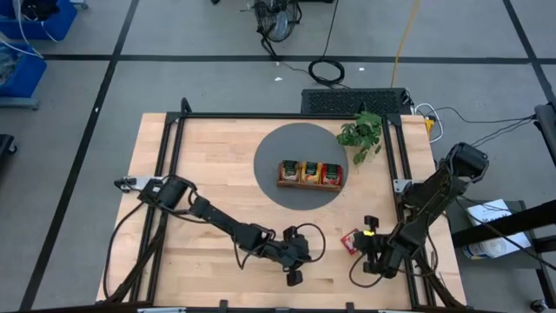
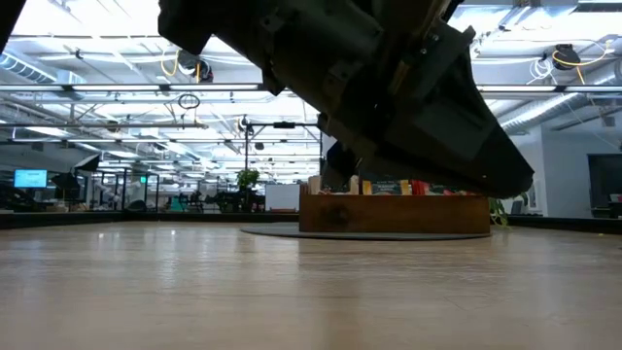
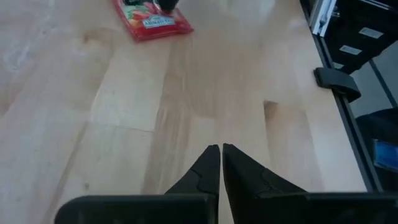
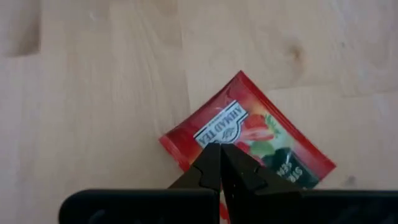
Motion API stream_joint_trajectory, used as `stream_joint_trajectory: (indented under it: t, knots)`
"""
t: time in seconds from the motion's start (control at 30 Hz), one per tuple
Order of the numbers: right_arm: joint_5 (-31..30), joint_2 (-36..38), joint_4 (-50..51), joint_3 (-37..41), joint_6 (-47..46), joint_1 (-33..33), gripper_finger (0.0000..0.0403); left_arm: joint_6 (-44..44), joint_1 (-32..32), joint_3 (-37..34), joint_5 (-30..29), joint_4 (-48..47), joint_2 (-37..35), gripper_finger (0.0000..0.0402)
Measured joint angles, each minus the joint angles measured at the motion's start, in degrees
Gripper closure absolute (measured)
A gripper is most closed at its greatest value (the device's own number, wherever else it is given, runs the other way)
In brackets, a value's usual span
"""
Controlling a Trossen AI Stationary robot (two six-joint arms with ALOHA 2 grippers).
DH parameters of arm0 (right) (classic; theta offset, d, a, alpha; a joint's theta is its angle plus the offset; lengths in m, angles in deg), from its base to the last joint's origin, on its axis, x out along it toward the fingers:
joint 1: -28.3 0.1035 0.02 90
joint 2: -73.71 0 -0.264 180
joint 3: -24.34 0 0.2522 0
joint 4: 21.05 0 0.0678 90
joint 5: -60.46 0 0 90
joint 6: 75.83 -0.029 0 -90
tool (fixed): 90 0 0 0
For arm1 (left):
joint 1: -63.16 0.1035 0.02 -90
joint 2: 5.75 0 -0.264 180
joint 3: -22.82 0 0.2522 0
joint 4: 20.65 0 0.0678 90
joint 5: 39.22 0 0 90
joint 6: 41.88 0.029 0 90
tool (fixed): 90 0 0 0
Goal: Pick & Place Tea
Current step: Put the red tea bag into the right section of the wooden organizer
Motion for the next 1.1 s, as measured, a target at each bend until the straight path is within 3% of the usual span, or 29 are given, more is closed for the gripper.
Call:
stream_joint_trajectory:
  t: [0.27,0.43,0.8,1.1]
  knots:
    - [-0.69,-9.98,-12.92,-0.22,9.31,-3.35,0.0403,1.72,-1.37,0.0,-1.25,0.39,0.0,0.0378]
    - [3.94,-14.27,-21.27,-0.19,18.46,-6.08,0.0403,4.18,-1.31,0.0,-3.72,0.6,0.0,0.0378]
    - [12.84,-16.13,-34.02,-0.09,39.19,-15.74,0.0403,4.78,-1.27,0.04,-0.53,4.34,2.83,0.0378]
    - [20.03,-16.11,-38.81,-0.04,47.3,-20.4,0.0403,9.32,-1.62,0.04,-4.88,5.47,3.54,0.0378]
